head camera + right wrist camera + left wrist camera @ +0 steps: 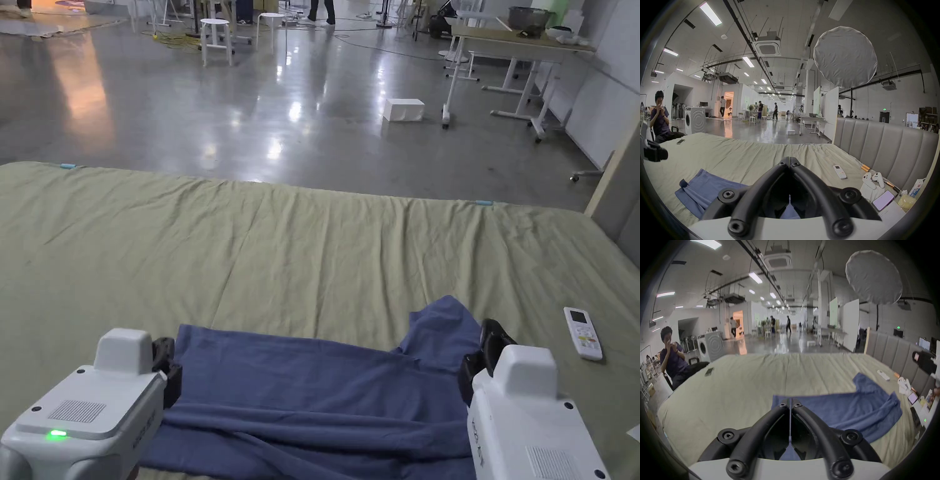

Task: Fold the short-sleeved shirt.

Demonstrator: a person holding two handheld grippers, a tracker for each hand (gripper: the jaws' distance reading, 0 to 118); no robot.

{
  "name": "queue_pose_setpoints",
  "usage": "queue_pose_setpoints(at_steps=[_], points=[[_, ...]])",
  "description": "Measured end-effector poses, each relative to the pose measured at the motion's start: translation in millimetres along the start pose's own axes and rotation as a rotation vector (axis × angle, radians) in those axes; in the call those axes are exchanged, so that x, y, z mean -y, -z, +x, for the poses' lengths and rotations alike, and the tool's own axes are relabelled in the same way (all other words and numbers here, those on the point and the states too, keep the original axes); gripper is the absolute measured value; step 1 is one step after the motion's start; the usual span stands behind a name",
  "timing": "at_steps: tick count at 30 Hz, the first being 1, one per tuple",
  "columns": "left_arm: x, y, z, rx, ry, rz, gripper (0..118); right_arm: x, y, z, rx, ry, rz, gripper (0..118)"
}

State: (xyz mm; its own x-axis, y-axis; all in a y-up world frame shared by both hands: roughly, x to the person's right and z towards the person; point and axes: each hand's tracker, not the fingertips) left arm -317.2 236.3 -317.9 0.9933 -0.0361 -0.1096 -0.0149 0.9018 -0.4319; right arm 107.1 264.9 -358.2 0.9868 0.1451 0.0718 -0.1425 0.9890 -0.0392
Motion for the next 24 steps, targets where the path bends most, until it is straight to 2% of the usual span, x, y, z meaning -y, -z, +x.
queue_pose_setpoints(at_steps=[7, 8, 14, 15, 20, 22, 24], points=[[31, 44, -37, -0.039, -0.052, -0.273, 3, 13, 5, 2, -0.005, -0.025, -0.057, 0], [33, 51, -42, -0.039, -0.065, -0.311, 7, 16, 6, 2, -0.004, -0.030, -0.065, 0], [40, 91, -54, -0.002, -0.136, -0.527, 69, 27, 10, 4, -0.008, -0.048, -0.127, 0], [40, 99, -53, 0.016, -0.127, -0.566, 72, 29, 10, 5, -0.008, -0.049, -0.137, 0], [51, 130, -41, -0.011, -0.096, -0.709, 75, 38, 10, 8, -0.007, -0.056, -0.179, 0], [55, 126, -34, -0.033, -0.063, -0.680, 74, 41, 9, 10, -0.004, -0.068, -0.193, 0], [52, 123, -26, -0.048, -0.032, -0.671, 67, 43, 8, 12, -0.002, -0.072, -0.203, 0]])
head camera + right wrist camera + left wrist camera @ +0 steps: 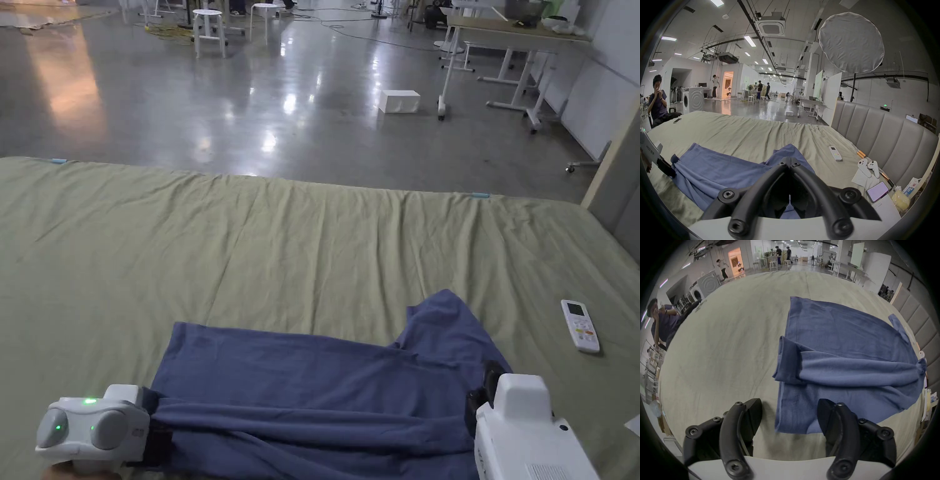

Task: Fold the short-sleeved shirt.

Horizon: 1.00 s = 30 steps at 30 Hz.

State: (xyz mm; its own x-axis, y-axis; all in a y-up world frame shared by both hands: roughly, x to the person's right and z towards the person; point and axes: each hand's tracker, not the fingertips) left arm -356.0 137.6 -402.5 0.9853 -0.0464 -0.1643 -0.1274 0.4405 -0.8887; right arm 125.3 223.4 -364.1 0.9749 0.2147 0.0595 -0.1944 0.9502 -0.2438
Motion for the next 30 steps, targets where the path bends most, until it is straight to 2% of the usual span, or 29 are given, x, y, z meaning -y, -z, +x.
queue_pose_setpoints(at_steps=[3, 5, 6, 13, 16, 17, 18, 21, 22, 27, 30], points=[[4, -8, 10, 0.011, 0.060, 0.007, 39, 3, -1, 3, 0.004, 0.001, -0.015, 0], [4, -10, 13, 0.015, 0.078, -0.001, 16, 6, 1, 4, 0.006, 0.002, -0.026, 0], [3, -8, 10, 0.033, 0.086, -0.001, 11, 8, 2, 4, 0.006, 0.002, -0.032, 0], [14, -31, -8, 0.088, 0.080, 0.059, 8, 13, 4, 34, 0.017, 0.016, -0.099, 0], [19, -41, -16, 0.101, 0.077, 0.082, 8, 15, 12, 56, 0.009, 0.018, -0.198, 1], [21, -43, -18, 0.109, 0.073, 0.094, 8, 19, 17, 65, -0.011, 0.024, -0.266, 5], [22, -43, -20, 0.116, 0.072, 0.098, 8, 25, 23, 74, -0.047, 0.047, -0.337, 20], [24, -42, -22, 0.117, 0.063, 0.101, 8, 42, 39, 88, -0.074, -0.020, -0.517, 67], [23, -40, -21, 0.118, 0.062, 0.102, 8, 49, 44, 91, -0.087, -0.037, -0.568, 71], [24, -43, -19, 0.111, 0.071, 0.111, 8, 89, 70, 98, -0.086, -0.038, -0.722, 75], [24, -42, -21, 0.114, 0.066, 0.112, 8, 110, 85, 100, -0.104, 0.006, -0.780, 75]])
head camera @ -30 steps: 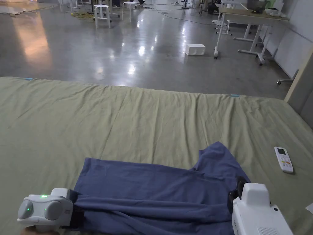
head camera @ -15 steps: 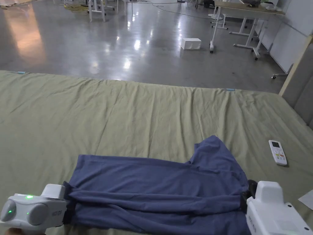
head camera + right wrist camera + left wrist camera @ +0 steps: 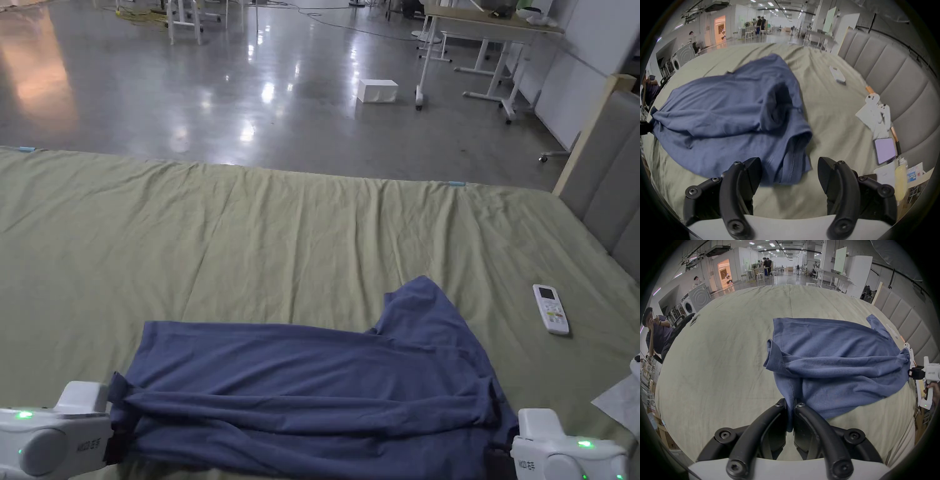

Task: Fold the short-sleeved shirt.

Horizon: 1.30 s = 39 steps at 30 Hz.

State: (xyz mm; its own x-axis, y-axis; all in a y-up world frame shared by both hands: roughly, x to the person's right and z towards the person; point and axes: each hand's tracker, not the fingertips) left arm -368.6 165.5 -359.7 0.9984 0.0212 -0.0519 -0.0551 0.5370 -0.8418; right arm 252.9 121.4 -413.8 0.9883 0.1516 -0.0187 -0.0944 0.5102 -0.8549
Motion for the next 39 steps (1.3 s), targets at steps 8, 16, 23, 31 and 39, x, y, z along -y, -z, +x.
queue_pose_setpoints(at_steps=[8, 16, 23, 31, 39], points=[[6, 3, 3, -0.004, 0.000, -0.014, 8, 4, 9, -17, -0.065, 0.015, -0.012, 13], [10, -3, 4, -0.011, -0.010, 0.012, 8, 1, -4, -23, -0.058, 0.047, 0.008, 8], [-8, -30, 1, 0.018, -0.030, 0.086, 8, -21, -44, -7, -0.074, 0.083, 0.072, 8], [-31, -69, -11, 0.044, -0.048, 0.166, 8, -49, -103, 4, -0.066, 0.072, 0.160, 8], [8, -86, -34, 0.066, -0.094, 0.132, 8, -15, -129, -3, -0.077, -0.055, 0.123, 8]])
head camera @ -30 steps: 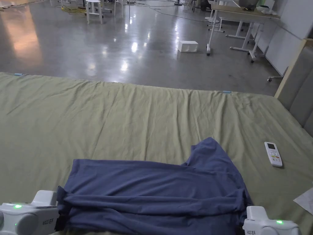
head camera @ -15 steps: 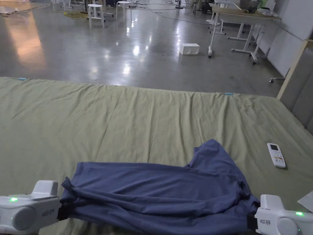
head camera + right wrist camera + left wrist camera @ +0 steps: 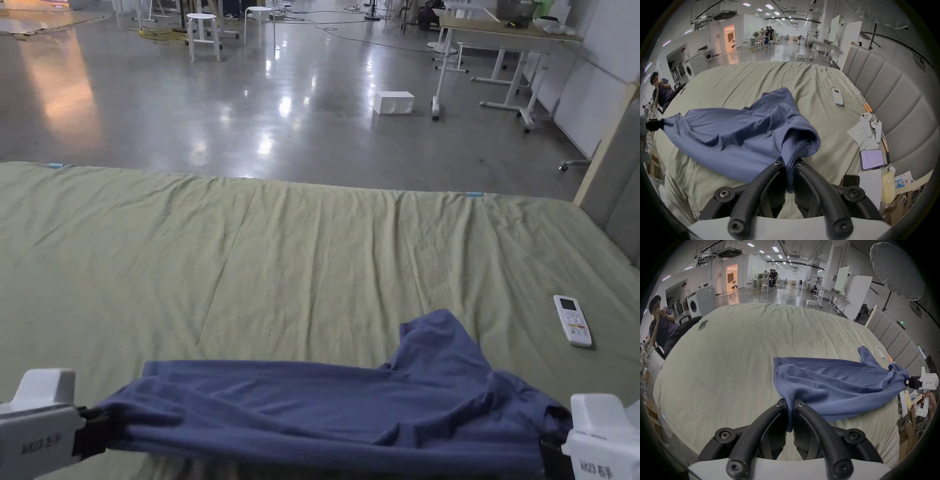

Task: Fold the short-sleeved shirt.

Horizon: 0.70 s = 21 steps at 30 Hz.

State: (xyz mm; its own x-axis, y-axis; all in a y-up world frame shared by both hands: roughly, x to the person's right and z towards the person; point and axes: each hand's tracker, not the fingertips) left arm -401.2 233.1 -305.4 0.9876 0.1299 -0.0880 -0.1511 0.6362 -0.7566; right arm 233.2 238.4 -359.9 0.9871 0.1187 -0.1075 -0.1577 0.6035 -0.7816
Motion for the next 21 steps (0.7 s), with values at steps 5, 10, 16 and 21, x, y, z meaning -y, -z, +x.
queue_pose_setpoints(at_steps=[5, 10, 16, 21], points=[[49, -2, -8, -0.019, 0.006, -0.086, 8, 52, 7, -11, -0.019, -0.007, -0.086, 8], [96, -1, -14, -0.037, 0.000, -0.153, 8, 99, 16, -21, -0.022, -0.001, -0.162, 8], [125, 19, -11, -0.065, 0.025, -0.210, 8, 125, 36, -33, 0.010, -0.018, -0.181, 8], [119, 22, -1, -0.094, 0.105, -0.203, 8, 133, 46, -39, 0.039, -0.021, -0.143, 22]])
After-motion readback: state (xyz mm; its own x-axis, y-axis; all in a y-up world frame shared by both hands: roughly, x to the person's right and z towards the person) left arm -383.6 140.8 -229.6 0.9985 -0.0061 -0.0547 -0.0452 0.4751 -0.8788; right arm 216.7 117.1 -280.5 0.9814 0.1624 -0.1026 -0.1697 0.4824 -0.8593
